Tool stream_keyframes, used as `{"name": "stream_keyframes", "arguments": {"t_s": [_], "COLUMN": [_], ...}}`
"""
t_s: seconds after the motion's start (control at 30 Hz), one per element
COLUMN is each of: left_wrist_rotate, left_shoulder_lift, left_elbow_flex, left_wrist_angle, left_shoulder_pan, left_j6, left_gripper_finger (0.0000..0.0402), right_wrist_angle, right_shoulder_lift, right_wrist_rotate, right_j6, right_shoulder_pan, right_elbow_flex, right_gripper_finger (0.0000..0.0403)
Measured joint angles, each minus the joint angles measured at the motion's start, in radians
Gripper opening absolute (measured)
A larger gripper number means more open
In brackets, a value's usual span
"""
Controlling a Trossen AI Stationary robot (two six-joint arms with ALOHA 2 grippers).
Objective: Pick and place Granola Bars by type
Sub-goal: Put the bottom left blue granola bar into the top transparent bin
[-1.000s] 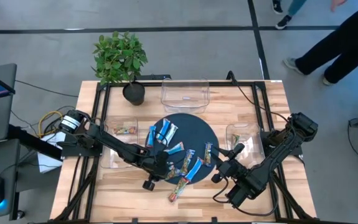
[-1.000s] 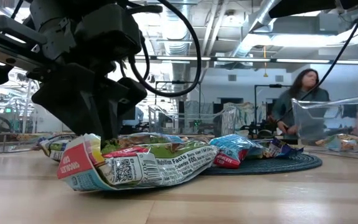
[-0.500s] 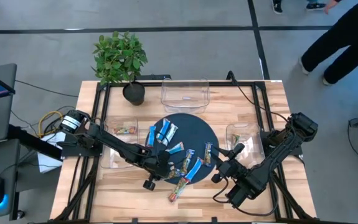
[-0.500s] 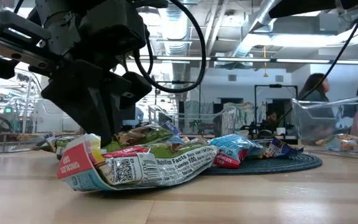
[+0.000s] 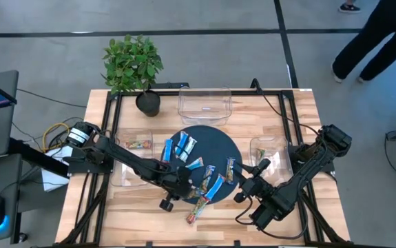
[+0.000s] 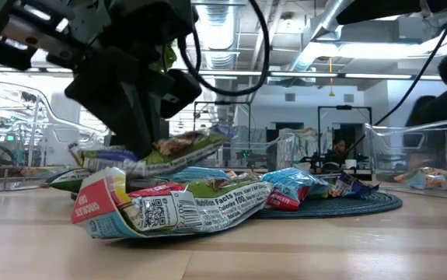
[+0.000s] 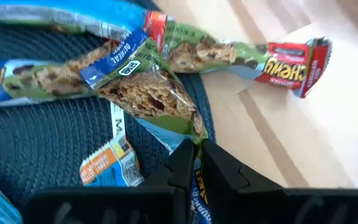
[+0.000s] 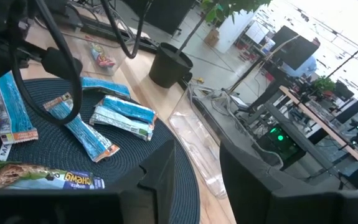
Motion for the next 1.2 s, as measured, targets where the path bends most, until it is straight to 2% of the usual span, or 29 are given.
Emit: {"name": "stream_keyframes", "arguments": {"t_s": [0.2,0.33,0.47,0.73,0.87,1.0,1.2], "left_wrist_rotate": [-0.013,-0.071,-0.164,-0.415,-0.516,-0.590,-0.601], "left_shoulder_lift": [-0.001,-0.001,-0.001,-0.057,-0.116,-0.179,-0.214], "left_elbow_flex": [0.077,0.140,0.227,0.453,0.531,0.546,0.547], "left_wrist_angle": [-0.098,-0.194,-0.356,-0.699,-0.738,-0.734,-0.729], "left_shoulder_pan": [0.000,0.000,0.000,0.000,0.004,0.023,0.123], "left_j6": [0.046,0.074,0.103,0.130,0.170,0.235,0.266], "left_gripper_finger": [0.0016,0.0016,0.0016,0.0016,0.0016,0.0016,0.0016], "right_wrist_angle": [0.000,0.000,0.000,0.000,-0.002,-0.002,0.000], "right_shoulder_lift": [0.000,0.000,0.000,0.000,0.000,0.000,0.000], "right_wrist_rotate": [-0.001,-0.001,-0.001,-0.001,-0.002,-0.003,-0.003], "right_j6": [0.000,0.000,0.000,0.000,0.000,0.000,0.000], "right_shoulder_pan": [0.000,0.000,0.000,0.000,0.000,0.000,-0.006], "right_elbow_flex": [0.000,0.000,0.000,0.000,0.000,0.000,0.000], "right_gripper_finger": [0.0120,0.0120,0.0120,0.0120,0.0120,0.0120,0.0120]}}
